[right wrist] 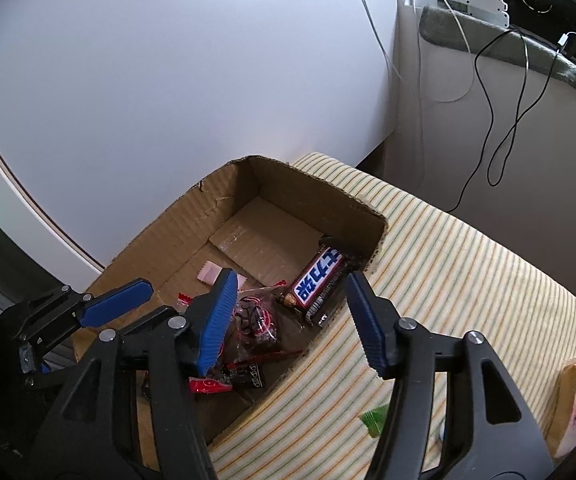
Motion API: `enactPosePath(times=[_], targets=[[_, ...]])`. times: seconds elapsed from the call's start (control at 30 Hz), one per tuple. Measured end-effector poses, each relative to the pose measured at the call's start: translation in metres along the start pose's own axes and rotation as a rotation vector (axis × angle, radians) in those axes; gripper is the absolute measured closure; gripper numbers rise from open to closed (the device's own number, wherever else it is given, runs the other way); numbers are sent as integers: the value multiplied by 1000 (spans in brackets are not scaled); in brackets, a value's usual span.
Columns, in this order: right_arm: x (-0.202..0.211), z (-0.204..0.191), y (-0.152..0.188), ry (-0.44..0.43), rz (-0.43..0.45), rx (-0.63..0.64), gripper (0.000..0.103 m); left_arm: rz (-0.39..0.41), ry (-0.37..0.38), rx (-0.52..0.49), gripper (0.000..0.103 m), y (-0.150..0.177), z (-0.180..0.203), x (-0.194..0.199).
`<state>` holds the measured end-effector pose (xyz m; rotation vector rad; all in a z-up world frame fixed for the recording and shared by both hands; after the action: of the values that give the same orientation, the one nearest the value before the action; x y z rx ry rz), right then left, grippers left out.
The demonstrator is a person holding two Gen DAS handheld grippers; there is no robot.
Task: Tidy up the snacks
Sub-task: 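Carry the pink candy and Snickers bar into the box and open both tools, then move both tools back toward the green packet and yellow candy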
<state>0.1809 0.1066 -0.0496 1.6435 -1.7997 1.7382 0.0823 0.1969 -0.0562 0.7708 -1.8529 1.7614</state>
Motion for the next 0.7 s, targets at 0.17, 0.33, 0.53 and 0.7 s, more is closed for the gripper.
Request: enactPosePath(times=[0.17,0.33,0.53,0.7], targets=[[19,8,2,8,24,-7,38,19,3,0,76,-2,4,12],[45,25,6,28,50,-2,38,42,23,-16,76,-5,17,22],[74,59,14,62,63,-27,38,64,63,-38,76,-11,42,27],[89,88,24,95,60,-49,38,69,101,-68,76,-16,68,26]])
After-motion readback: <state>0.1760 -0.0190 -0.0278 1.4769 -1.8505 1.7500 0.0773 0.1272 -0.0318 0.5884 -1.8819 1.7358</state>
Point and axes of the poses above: each gripper's, at about its wrist camera, not at the fingertips, and x roughly against the way its jaws point, z to its right, y to its underside, the point moved 1 cm from there along -x, roughly the way its jaws point, and after that the axes turned 14 degrees about -x, right-handed, at the moved point
